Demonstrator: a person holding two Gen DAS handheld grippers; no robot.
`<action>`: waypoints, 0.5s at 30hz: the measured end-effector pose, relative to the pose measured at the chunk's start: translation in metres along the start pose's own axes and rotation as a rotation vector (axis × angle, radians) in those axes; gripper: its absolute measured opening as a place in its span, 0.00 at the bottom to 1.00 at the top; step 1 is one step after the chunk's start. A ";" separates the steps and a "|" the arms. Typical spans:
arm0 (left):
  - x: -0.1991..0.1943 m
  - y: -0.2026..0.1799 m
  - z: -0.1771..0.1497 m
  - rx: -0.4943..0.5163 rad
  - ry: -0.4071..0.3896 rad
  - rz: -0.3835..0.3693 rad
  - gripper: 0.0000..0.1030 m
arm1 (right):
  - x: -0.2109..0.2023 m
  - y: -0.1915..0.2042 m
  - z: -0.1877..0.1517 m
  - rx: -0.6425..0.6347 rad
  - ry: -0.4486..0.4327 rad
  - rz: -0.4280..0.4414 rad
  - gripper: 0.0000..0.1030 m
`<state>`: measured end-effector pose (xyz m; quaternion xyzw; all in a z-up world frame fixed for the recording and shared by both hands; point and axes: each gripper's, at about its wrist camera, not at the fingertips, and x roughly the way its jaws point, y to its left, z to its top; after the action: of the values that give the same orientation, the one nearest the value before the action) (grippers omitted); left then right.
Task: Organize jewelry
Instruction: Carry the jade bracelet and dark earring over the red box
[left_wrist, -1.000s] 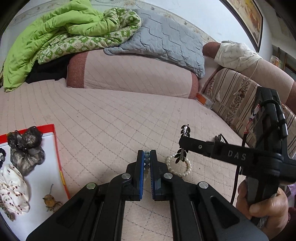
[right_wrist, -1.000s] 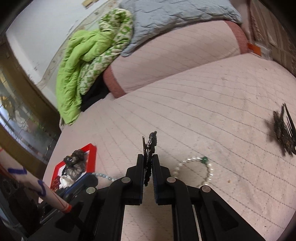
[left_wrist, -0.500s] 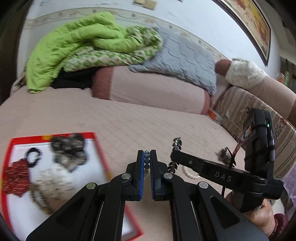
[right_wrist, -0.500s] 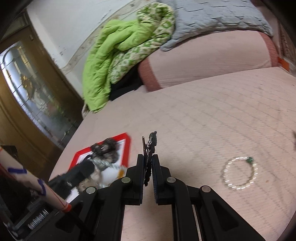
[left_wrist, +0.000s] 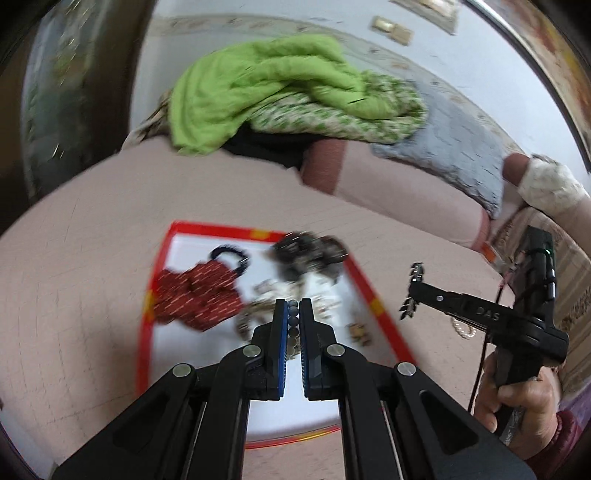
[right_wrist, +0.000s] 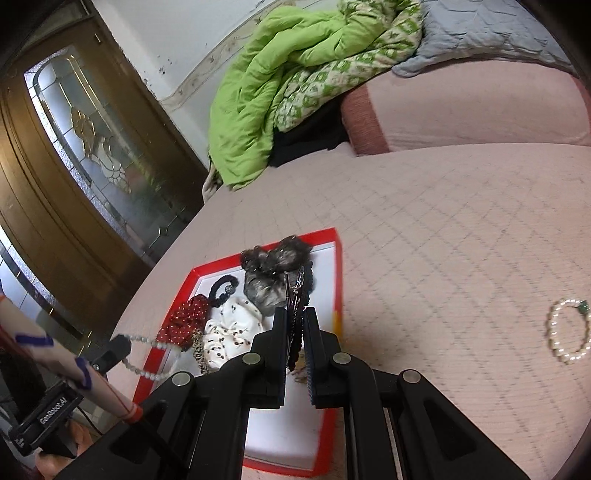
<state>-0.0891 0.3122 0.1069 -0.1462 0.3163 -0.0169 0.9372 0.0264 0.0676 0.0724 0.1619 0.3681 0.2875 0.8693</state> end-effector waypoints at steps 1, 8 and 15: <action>0.001 0.007 0.000 -0.020 0.007 0.002 0.05 | 0.005 0.001 -0.001 0.005 0.007 0.003 0.09; 0.019 0.046 -0.003 -0.117 0.079 0.021 0.05 | 0.037 0.013 -0.001 0.027 0.055 0.033 0.09; 0.041 0.051 -0.002 -0.126 0.130 0.028 0.05 | 0.064 0.013 -0.001 0.032 0.128 0.017 0.11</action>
<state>-0.0603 0.3549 0.0665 -0.1990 0.3789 0.0068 0.9037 0.0569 0.1173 0.0436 0.1601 0.4260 0.2988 0.8388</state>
